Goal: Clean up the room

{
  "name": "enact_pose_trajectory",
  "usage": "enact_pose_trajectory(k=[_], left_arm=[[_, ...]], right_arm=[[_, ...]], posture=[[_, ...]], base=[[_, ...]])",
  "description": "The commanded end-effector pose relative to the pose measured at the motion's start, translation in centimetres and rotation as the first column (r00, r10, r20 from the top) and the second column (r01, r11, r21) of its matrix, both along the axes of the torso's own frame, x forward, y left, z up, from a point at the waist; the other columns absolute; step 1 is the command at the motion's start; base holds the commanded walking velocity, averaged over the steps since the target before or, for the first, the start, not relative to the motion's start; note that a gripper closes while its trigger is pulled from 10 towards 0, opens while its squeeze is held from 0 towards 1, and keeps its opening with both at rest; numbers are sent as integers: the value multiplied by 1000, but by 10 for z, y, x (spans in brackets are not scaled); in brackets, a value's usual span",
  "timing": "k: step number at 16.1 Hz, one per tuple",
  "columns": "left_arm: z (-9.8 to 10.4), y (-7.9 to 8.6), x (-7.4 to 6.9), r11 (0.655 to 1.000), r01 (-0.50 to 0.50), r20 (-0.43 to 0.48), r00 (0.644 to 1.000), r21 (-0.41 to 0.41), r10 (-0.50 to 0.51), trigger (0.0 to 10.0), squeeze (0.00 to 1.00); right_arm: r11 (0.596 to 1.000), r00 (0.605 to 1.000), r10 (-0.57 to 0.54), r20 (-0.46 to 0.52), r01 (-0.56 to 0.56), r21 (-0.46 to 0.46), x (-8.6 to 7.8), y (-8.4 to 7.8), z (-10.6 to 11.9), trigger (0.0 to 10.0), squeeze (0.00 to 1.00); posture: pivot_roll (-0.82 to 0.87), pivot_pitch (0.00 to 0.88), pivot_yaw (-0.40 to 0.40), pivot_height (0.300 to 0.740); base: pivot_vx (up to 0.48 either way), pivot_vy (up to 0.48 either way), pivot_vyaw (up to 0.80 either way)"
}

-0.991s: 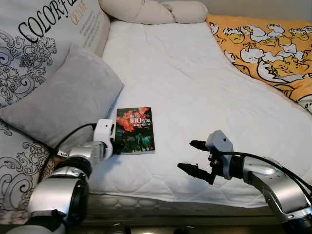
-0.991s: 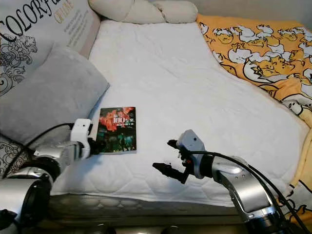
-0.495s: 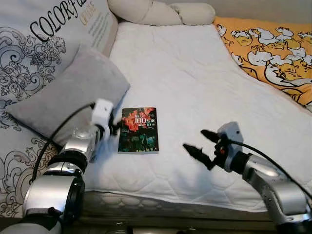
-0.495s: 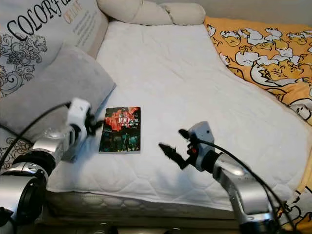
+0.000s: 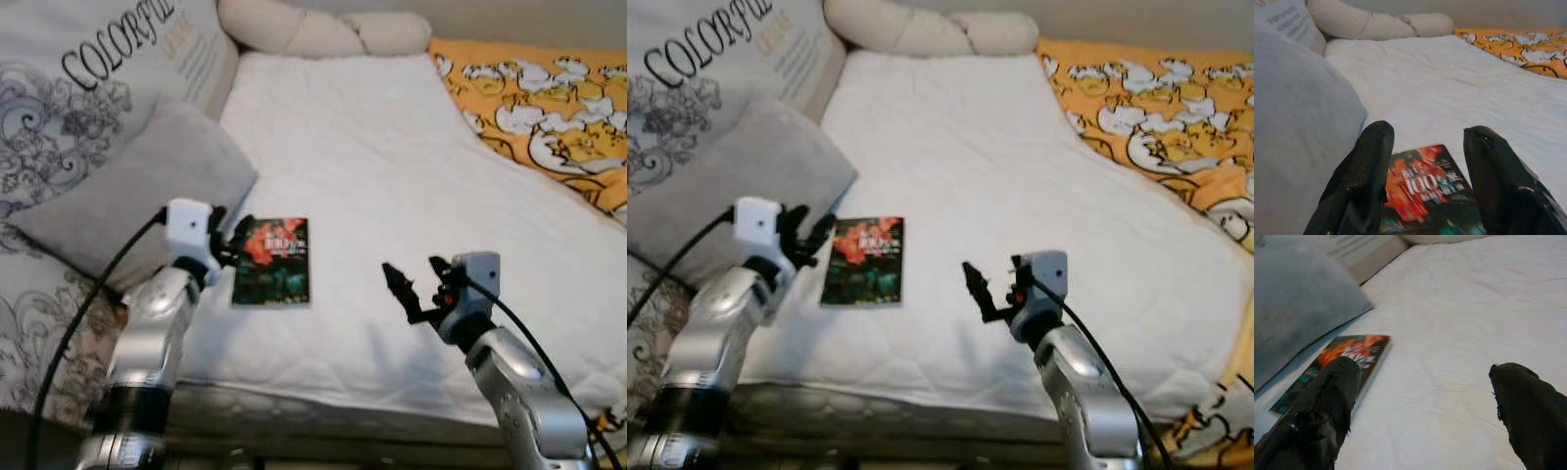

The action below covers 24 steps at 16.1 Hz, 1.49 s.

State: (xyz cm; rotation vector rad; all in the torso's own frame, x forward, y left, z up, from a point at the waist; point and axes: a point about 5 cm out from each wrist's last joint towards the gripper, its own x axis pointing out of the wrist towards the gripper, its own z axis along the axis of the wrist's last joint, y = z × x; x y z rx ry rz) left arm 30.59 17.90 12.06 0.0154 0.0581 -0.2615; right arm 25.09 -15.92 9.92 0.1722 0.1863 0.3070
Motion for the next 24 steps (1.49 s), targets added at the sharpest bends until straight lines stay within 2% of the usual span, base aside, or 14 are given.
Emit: enact_pose_trajectory(k=[1,2,3,4,5,8,9,10,13,14,17,19,22,24], left_arm=[[-1,4,-9,999,-41,-17,999,3,41,10000,345],[-8,12,-17,996,-83,-40,996,27,84,10000,345],[-12,15,-25,993,-97,-54,993,66,101,10000,345],[-13,16,-30,987,-132,-58,989,89,137,10000,345],[-13,19,-33,980,-182,-58,981,75,187,10000,345],[-15,32,-42,950,-301,-71,949,82,307,10000,349],[-19,40,-47,935,-341,-84,933,96,349,10000,353],[-22,42,-50,932,-345,-94,930,111,355,10000,345],[-21,39,-52,930,-335,-91,932,149,351,10000,349],[-20,38,-50,935,-334,-97,933,123,346,10000,349],[-21,38,-46,936,-326,-99,935,133,340,10000,345],[-17,36,-40,938,-313,-82,941,150,328,10000,345],[-16,33,-39,944,-307,-83,944,119,318,10000,278],[-15,31,-39,947,-284,-71,952,147,297,10000,278]], right_arm=[[996,996,-86,21,85,35,-2,-9,3,10000,0],[986,983,-166,73,167,-2,2,-15,5,10000,0],[971,970,-232,73,235,-38,4,-20,4,10000,0],[972,971,-233,48,234,-23,6,-21,2,10000,0],[975,975,-219,46,221,-23,9,-20,1,10000,0],[975,975,-210,68,214,-52,23,-15,2,10000,0],[959,970,-232,73,240,-147,26,-18,-1,10000,0],[924,964,-256,77,267,-275,26,-24,-5,10000,0],[940,948,-311,62,316,-128,22,-31,-5,10000,0],[944,952,-303,50,307,-120,22,-30,-6,10000,0],[923,936,-348,46,351,-159,18,-29,-12,10000,0],[923,938,-346,32,347,-164,17,-27,-16,10000,0],[922,937,-348,24,347,-173,19,-27,-18,10000,0],[934,947,-320,24,319,-162,21,-22,-17,10000,0]], posture=[[-27,0,33,740],[-23,0,29,740],[-17,0,18,740],[-1,0,-1,740],[17,0,-27,740],[58,0,-86,740],[54,0,-87,740],[48,0,-84,740],[44,0,-77,740],[40,0,-70,740],[25,0,-43,740],[27,0,-40,740],[30,0,-44,740],[36,0,-49,740]], base=[[0,-446,0],[0,-442,0],[0,-446,0],[0,-446,0],[0,-454,0],[0,-446,0],[0,-446,0],[0,-450,0],[0,-450,0],[0,-450,0],[0,-450,0],[0,-405,0],[0,0,0],[0,0,0]])
